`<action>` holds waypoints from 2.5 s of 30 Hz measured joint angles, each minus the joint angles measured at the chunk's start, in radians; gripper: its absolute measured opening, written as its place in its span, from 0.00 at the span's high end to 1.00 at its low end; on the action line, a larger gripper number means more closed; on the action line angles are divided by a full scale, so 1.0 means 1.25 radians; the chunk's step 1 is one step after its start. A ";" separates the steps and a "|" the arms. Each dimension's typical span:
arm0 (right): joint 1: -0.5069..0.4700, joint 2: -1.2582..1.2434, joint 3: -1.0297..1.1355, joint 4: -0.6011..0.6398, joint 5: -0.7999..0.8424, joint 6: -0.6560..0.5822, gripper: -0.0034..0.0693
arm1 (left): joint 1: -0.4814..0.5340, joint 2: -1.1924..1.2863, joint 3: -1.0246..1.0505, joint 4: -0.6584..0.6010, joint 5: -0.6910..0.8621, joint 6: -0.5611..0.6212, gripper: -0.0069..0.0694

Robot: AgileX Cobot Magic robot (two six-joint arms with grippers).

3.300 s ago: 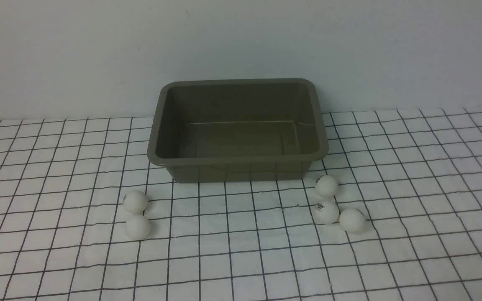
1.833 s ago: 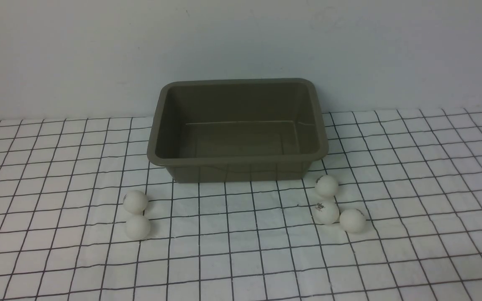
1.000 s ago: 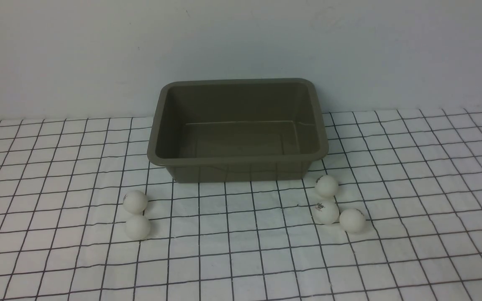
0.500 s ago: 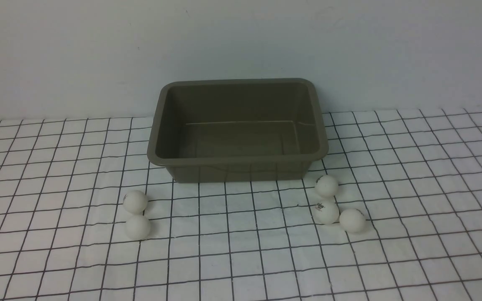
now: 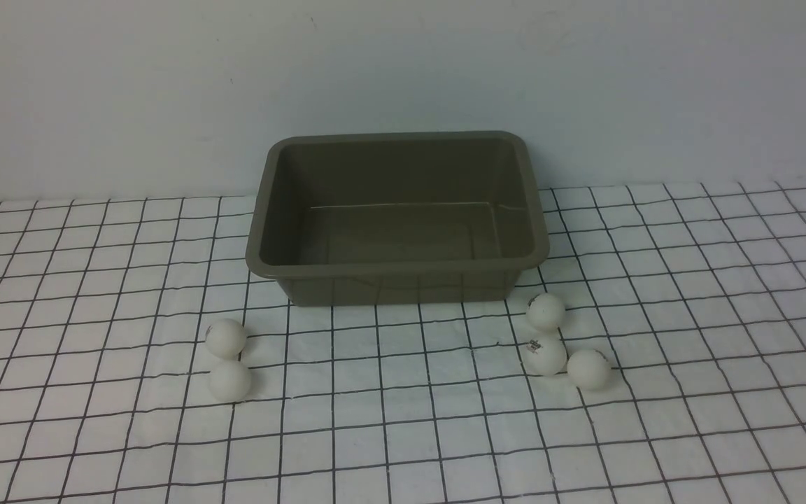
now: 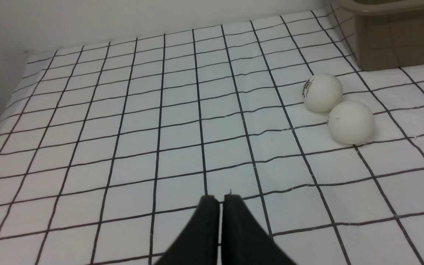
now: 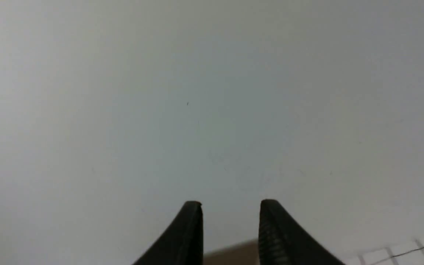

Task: Put the table tennis balls into the box on the white checkered tablecloth.
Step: 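Reach for and grasp a ping pong ball on the table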

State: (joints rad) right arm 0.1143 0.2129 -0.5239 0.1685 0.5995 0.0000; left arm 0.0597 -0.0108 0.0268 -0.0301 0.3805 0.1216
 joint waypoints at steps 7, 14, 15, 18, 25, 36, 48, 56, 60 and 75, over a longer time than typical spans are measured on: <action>0.000 0.203 -0.045 0.177 0.097 -0.187 0.75 | 0.000 0.000 0.000 0.000 0.000 0.000 0.91; 0.000 0.411 -0.045 0.319 0.095 -0.324 0.76 | 0.000 0.000 0.000 0.000 0.000 0.000 0.91; 0.000 0.446 -0.045 0.324 0.089 -0.340 0.76 | 0.000 0.000 0.000 0.000 0.000 0.000 0.91; 0.000 0.532 -0.045 0.326 0.067 -0.352 0.76 | 0.000 0.000 0.000 0.000 0.000 0.000 0.91; 0.000 0.653 -0.045 0.327 0.011 -0.355 0.76 | 0.000 0.000 0.000 0.000 0.000 0.000 0.91; 0.054 0.858 -0.168 0.332 0.101 -0.531 0.76 | 0.000 0.000 0.000 0.000 0.000 0.000 0.91; 0.209 1.013 -0.439 -0.074 0.165 -0.220 0.76 | 0.000 0.000 0.000 0.000 0.000 0.000 0.91; 0.246 1.123 -0.484 -0.222 0.190 -0.098 0.70 | 0.000 0.000 0.000 0.000 0.000 0.000 0.91; 0.255 1.164 -0.484 -0.212 0.188 -0.101 0.55 | 0.000 0.000 0.000 0.000 0.000 0.000 0.91; 0.255 1.229 -0.486 -0.174 0.165 -0.149 0.22 | 0.000 0.000 0.000 0.000 0.000 0.000 0.91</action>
State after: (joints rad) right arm 0.4327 1.7497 -1.1309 -0.0485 0.8062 -0.1858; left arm 0.0597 -0.0108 0.0268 -0.0301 0.3805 0.1216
